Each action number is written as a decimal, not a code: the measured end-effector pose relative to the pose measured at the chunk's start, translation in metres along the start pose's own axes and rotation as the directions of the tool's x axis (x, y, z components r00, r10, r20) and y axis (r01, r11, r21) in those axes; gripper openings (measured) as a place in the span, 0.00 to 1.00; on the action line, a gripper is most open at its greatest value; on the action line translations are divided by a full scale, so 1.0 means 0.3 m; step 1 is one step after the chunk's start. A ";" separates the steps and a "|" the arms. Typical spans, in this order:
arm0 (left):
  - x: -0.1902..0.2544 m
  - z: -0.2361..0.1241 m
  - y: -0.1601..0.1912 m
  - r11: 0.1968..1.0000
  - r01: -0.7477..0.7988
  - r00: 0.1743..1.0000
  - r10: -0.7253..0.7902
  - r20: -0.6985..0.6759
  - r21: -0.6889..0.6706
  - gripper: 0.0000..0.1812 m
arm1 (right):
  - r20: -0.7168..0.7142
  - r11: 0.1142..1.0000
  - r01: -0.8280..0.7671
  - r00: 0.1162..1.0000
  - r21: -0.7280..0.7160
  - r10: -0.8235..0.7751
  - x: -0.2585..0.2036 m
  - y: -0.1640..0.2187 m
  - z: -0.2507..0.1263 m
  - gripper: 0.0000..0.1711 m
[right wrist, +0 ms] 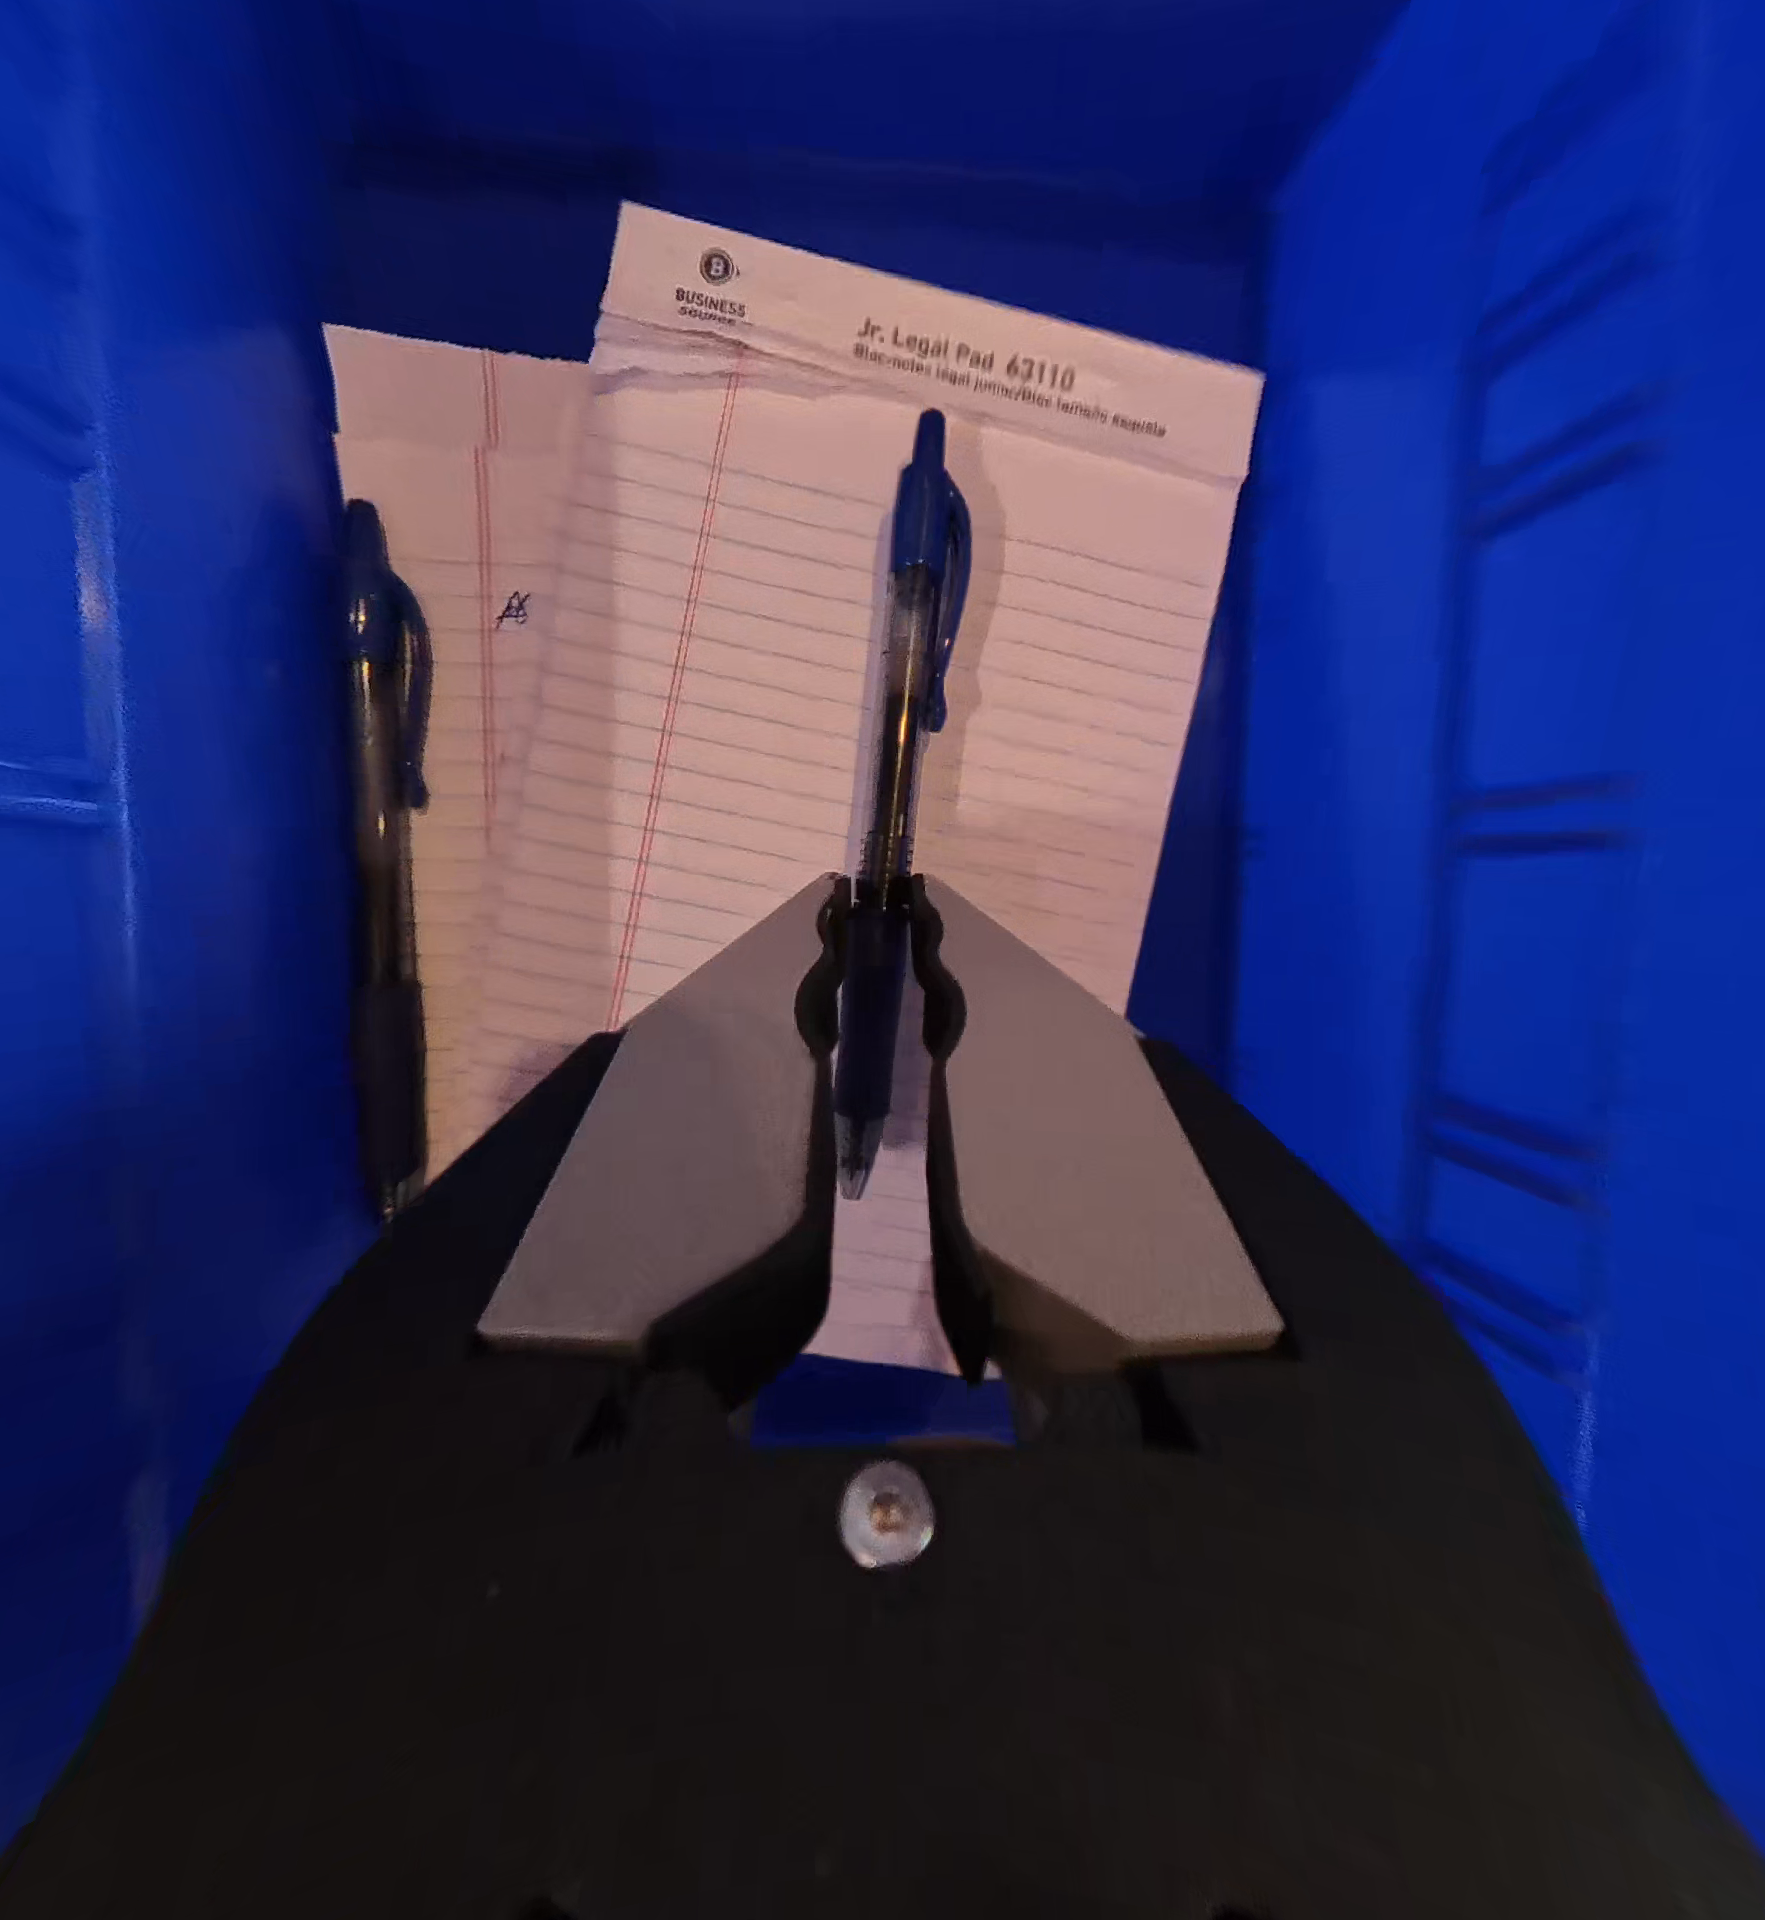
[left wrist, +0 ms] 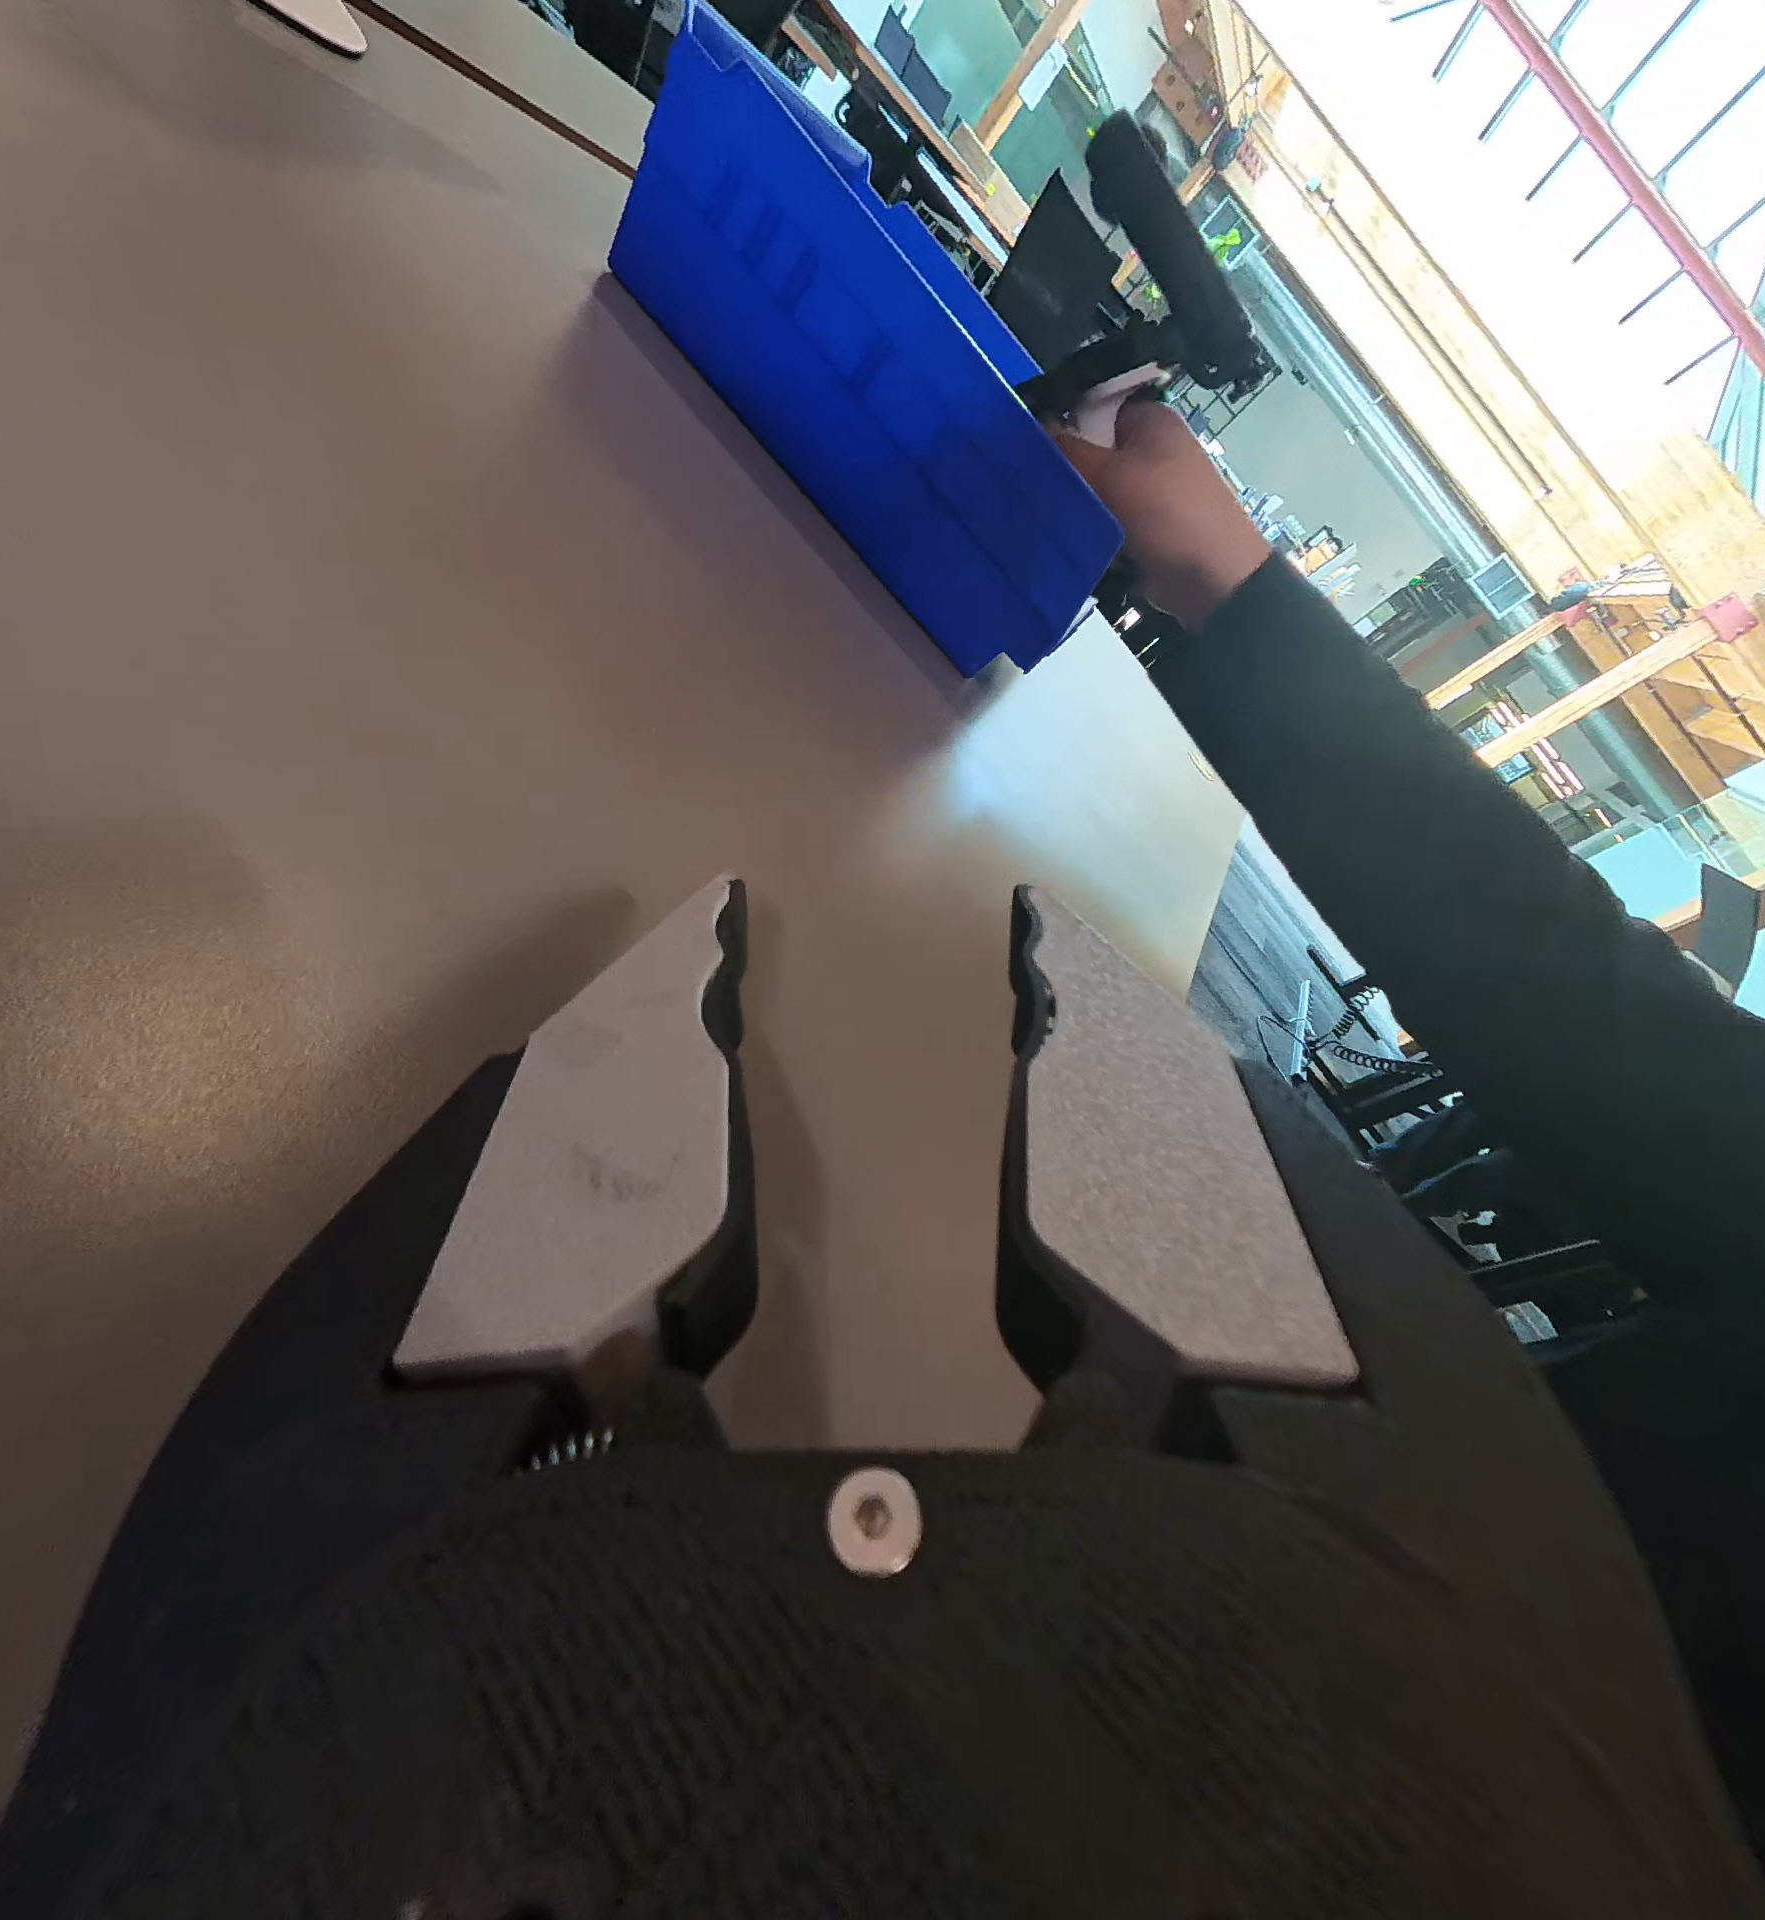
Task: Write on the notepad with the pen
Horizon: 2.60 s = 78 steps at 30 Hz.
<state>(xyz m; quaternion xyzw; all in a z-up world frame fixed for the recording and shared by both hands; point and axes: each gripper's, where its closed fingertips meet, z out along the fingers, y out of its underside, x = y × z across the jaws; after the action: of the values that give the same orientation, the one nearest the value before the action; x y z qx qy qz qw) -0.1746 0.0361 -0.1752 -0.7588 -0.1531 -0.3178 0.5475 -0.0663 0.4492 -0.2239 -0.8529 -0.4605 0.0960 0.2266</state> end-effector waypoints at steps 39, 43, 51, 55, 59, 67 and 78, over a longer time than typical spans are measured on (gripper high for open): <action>0.002 -0.004 -0.003 1.000 0.003 1.000 -0.003 -0.004 0.009 0.27 | 0.152 0.178 -0.077 0.874 0.981 -0.462 -1.081 -0.087 -0.626 0.04; 0.007 -0.008 -0.005 1.000 -0.012 1.000 0.012 0.000 0.019 0.27 | 0.316 0.362 -0.144 0.820 0.921 -0.477 -1.012 0.088 -0.615 0.11; -0.039 0.019 0.005 0.999 -0.032 0.993 0.034 0.115 -0.017 0.26 | 0.313 0.498 0.046 0.726 0.866 -0.612 -1.050 0.327 -0.785 0.30; -0.087 0.027 0.006 0.999 -0.016 0.976 0.022 0.215 -0.029 0.26 | 0.303 0.609 0.187 0.734 0.771 -0.608 -1.053 0.221 -0.636 0.37; -0.108 0.053 0.023 0.997 -0.015 0.964 0.036 0.263 -0.082 0.26 | 0.285 0.717 0.268 0.785 0.643 -0.550 -1.008 0.125 -0.379 0.41; -0.151 0.130 -0.001 0.991 -0.048 0.939 0.089 0.332 -0.128 0.26 | 0.325 0.838 0.228 0.846 0.495 -0.422 -0.921 0.055 -0.113 0.42; -0.285 0.228 -0.072 0.963 -0.142 0.772 0.253 0.583 -0.230 0.32 | 0.166 0.827 0.314 0.887 0.466 -0.430 -0.890 0.051 -0.076 0.48</action>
<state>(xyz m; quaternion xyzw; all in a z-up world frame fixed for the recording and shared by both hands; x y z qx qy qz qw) -0.2299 0.1172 -0.2287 -0.8766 -0.2119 -0.0100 0.4318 -0.1953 0.2139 -0.2231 -0.6545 -0.6125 0.2606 0.3586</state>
